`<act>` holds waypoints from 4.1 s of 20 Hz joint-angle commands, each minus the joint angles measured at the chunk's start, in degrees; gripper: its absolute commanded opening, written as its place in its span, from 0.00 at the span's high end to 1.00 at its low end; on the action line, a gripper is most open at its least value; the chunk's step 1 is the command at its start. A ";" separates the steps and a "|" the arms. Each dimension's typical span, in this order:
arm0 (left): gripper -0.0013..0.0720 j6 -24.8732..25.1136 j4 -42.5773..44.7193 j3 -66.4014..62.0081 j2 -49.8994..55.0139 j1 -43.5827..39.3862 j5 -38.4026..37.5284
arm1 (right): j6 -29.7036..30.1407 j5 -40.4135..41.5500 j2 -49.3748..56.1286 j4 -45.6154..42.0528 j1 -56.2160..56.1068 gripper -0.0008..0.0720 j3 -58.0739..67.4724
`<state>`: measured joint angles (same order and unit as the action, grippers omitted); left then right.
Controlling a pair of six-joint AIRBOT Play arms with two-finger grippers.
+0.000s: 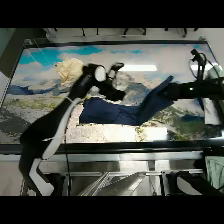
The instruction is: Fold the shirts.
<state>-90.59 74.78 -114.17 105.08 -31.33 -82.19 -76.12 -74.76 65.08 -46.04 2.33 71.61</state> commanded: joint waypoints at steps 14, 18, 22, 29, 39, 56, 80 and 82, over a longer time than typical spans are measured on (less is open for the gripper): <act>0.96 5.11 3.10 -0.09 -18.75 31.91 -11.32 | -3.39 31.30 39.65 13.84 -35.36 0.96 19.02; 0.96 5.31 3.15 -0.09 -18.75 32.20 -11.39 | -3.21 40.37 46.45 18.18 -39.52 0.96 21.00; 0.96 5.55 3.17 -0.09 -18.78 32.20 -12.15 | -3.21 35.32 46.49 19.96 -38.25 0.02 21.03; 0.96 5.53 3.10 -0.09 -18.78 32.04 -13.53 | -2.80 2.21 28.26 2.14 -20.96 0.03 15.30; 0.96 5.53 3.28 -0.09 -18.75 25.81 -13.81 | 7.74 14.60 15.45 6.36 -1.77 0.03 -19.32; 0.96 5.51 3.74 -0.09 -18.75 25.55 -13.84 | 21.75 29.38 32.22 36.20 -19.37 0.73 -12.33; 0.96 3.85 3.67 -0.07 -16.94 19.89 -9.20 | 6.49 20.15 7.08 6.47 22.16 0.96 25.20; 0.96 2.54 3.69 -0.07 -16.24 19.89 -9.07 | 6.51 19.41 15.80 7.34 23.34 0.96 37.33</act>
<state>-86.50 78.46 -114.24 87.94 -11.33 -91.50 -70.59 -54.35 70.54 -39.81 23.64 94.21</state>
